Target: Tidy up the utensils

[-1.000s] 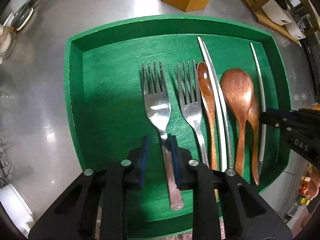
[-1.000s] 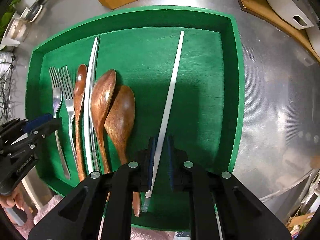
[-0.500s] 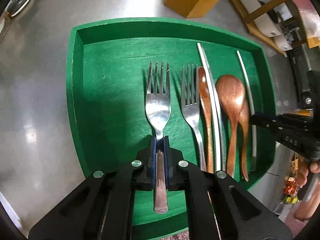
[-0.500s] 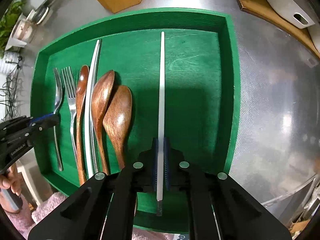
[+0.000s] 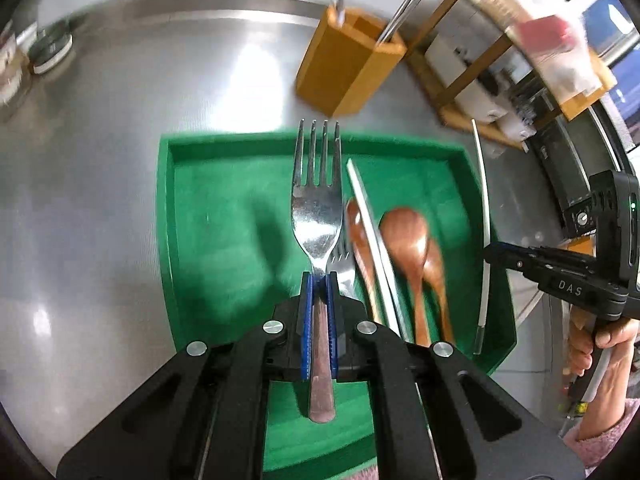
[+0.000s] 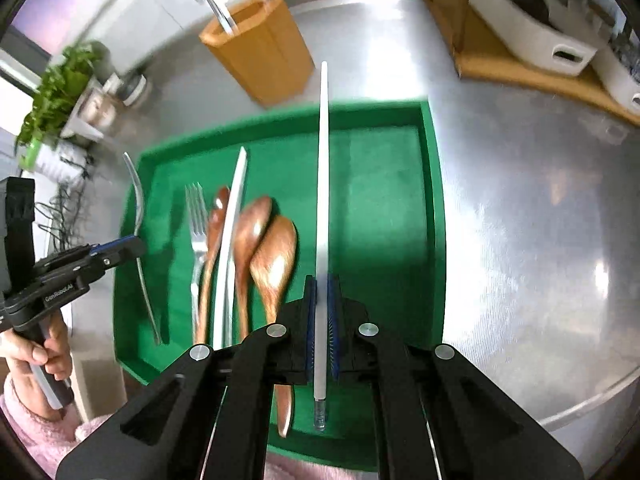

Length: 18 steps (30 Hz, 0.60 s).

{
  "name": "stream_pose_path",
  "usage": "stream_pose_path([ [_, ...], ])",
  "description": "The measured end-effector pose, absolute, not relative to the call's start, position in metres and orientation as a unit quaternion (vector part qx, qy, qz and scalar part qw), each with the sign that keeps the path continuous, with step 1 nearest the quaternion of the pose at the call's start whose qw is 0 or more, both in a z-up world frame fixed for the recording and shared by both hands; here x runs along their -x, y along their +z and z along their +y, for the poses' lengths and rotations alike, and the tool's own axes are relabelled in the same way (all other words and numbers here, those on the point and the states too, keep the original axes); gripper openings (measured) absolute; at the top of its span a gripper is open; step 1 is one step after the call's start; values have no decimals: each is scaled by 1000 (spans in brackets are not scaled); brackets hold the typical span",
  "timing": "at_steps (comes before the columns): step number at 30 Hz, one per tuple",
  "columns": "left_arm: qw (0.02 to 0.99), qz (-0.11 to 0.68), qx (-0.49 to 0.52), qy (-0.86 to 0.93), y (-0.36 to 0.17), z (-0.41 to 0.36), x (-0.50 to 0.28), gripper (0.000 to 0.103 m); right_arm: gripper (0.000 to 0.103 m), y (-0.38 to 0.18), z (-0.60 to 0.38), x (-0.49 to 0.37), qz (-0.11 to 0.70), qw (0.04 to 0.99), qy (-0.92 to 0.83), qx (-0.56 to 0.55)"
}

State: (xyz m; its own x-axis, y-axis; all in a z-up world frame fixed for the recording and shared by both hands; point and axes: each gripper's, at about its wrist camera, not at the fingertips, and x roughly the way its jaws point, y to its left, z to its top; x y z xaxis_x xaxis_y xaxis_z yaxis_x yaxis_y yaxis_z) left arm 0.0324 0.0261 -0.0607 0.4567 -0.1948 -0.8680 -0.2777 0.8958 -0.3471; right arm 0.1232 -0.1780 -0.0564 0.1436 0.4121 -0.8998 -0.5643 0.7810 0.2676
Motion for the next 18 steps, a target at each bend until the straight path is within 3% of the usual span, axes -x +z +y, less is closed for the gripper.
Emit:
stream_pose_path([
  [18,927,322,182,66,-4,27,-43,5,6,6,-150,-128,345,874,343,20],
])
